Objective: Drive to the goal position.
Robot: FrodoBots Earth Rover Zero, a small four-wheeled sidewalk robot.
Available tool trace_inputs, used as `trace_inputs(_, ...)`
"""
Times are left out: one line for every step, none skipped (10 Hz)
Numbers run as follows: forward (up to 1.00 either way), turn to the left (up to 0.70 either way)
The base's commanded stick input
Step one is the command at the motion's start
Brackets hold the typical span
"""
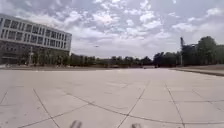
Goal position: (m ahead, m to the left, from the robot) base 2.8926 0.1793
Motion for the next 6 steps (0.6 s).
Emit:
trace_inputs(0.08, 0.02)
trace_inputs(0.07, 0.02)
trace_inputs(0.07, 0.02)
trace_inputs(0.07, 0.02)
trace_inputs(0.08, 0.02)
trace_inputs(0.5, 0.03)
